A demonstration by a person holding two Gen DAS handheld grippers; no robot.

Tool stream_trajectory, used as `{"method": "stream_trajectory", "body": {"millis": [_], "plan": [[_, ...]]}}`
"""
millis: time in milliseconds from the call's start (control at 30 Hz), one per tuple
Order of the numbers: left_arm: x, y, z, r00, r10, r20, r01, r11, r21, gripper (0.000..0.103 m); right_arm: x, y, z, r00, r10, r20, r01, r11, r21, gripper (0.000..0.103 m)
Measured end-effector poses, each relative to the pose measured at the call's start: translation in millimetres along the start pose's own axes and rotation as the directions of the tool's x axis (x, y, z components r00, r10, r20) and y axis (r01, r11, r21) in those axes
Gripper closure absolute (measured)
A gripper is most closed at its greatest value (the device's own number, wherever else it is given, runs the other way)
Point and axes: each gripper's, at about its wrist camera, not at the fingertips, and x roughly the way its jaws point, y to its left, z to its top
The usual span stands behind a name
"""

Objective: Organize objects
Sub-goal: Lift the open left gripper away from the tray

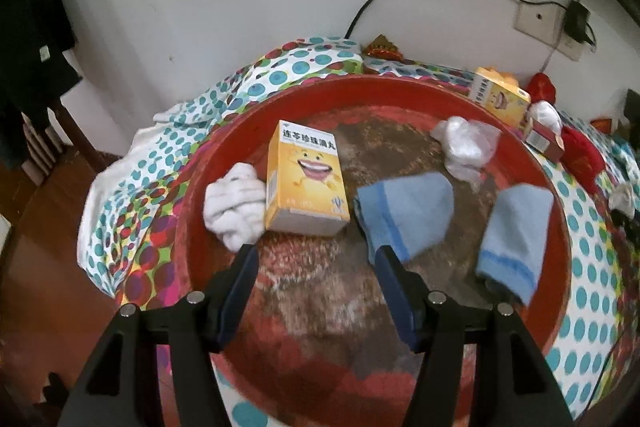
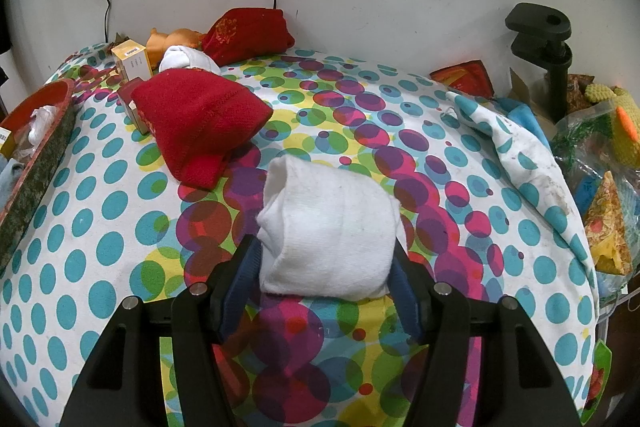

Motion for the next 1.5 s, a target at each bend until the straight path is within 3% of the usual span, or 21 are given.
{"method": "stream_trajectory", "body": {"millis": [133,367,533,700,900,1100,1300,1500], "plan": [[-17,-7,-18,0.999,-0.027,0.022,0.027,0.999,0.023,0.041,1,2,1,1.000,0.000,0.000,0.000,1.000,-0.001,0.043],[-35,-1,-43,0.994,-0.102,0.043,0.104,0.993,-0.048,0.040,3,5,2,1.000,-0.008,0.000,0.008,1.000,-0.005,0.044],[-41,7,-61,0.997,-0.050,0.066,0.053,0.998,-0.041,0.039,4,5,2,1.000,-0.008,-0.001,0.008,1.000,-0.006,0.044],[-45,24,-75,0.996,-0.048,0.072,0.052,0.996,-0.067,0.038,5,6,3,1.000,-0.006,-0.001,0.006,1.000,-0.005,0.043],[-50,33,-76,0.995,-0.043,0.095,0.049,0.997,-0.061,0.038,8,13,4,1.000,-0.023,0.003,0.023,0.999,-0.021,0.047],[-46,38,-78,0.996,-0.047,0.071,0.052,0.996,-0.069,0.037,11,25,7,0.998,-0.055,0.013,0.056,0.997,-0.060,0.053],[-50,42,-77,0.995,-0.059,0.084,0.066,0.994,-0.083,0.037,10,31,7,0.997,-0.082,0.009,0.082,0.996,-0.034,0.054],[-51,42,-77,0.993,-0.079,0.087,0.086,0.993,-0.077,0.037,3,38,4,0.994,-0.109,-0.002,0.109,0.994,-0.003,0.062]]}}
